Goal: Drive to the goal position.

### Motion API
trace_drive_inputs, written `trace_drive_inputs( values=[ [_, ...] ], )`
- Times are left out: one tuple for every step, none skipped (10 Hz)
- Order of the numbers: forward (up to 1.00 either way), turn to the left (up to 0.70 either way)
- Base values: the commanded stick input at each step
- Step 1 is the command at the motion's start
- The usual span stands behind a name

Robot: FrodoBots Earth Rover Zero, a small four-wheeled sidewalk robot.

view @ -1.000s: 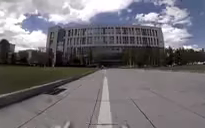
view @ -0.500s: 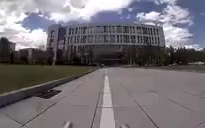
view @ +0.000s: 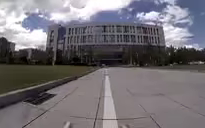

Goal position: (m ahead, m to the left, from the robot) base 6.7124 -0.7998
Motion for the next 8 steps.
trace_drive_inputs(
  values=[
    [0.7,0.0],
    [0.7,0.0],
    [0.7,0.0],
    [0.7,0.0],
    [0.7,0.0],
    [0.7,0.0],
    [0.7,0.0],
    [0.7,0.0]
  ],
)
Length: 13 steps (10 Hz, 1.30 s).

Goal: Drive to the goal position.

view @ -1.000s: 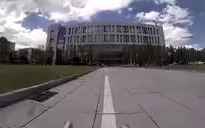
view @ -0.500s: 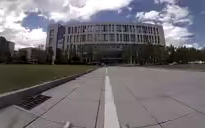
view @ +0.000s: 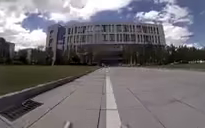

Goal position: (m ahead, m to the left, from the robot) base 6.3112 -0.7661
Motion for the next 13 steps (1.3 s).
trace_drive_inputs(
  values=[
    [0.7,0.0],
    [0.7,0.0],
    [0.7,0.0],
    [0.7,0.0],
    [0.7,0.0],
    [0.7,0.0],
    [0.7,0.0],
    [0.7,0.0],
    [0.7,0.0],
    [0.7,0.0],
    [0.7,0.0],
    [0.7,0.0],
    [0.7,0.0]
  ],
)
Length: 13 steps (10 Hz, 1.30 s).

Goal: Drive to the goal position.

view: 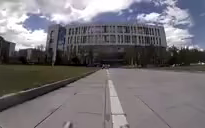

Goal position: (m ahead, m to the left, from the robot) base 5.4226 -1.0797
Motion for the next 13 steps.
trace_drive_inputs(
  values=[
    [0.7,0.0],
    [0.7,0.0],
    [0.7,0.0],
    [0.7,0.0],
    [0.7,0.0],
    [0.7,0.0],
    [0.7,0.0],
    [0.7,0.0],
    [0.7,0.0],
    [0.7,0.0],
    [0.7,0.0],
    [0.7,0.0],
    [0.7,0.0]
  ],
)
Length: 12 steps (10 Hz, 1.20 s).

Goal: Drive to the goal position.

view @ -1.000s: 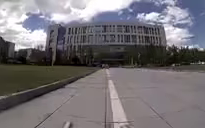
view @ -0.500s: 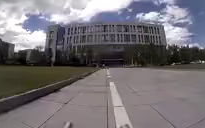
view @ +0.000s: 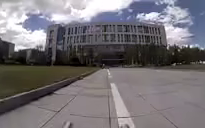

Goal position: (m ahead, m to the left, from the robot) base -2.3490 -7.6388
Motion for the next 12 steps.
trace_drive_inputs(
  values=[
    [0.7,0.0],
    [0.7,0.0],
    [0.7,0.0],
    [0.7,0.0],
    [0.7,0.0],
    [0.7,0.0],
    [0.7,0.0],
    [0.7,0.0],
    [0.7,0.0],
    [0.7,0.0],
    [0.7,0.0],
    [0.7,0.0]
  ],
)
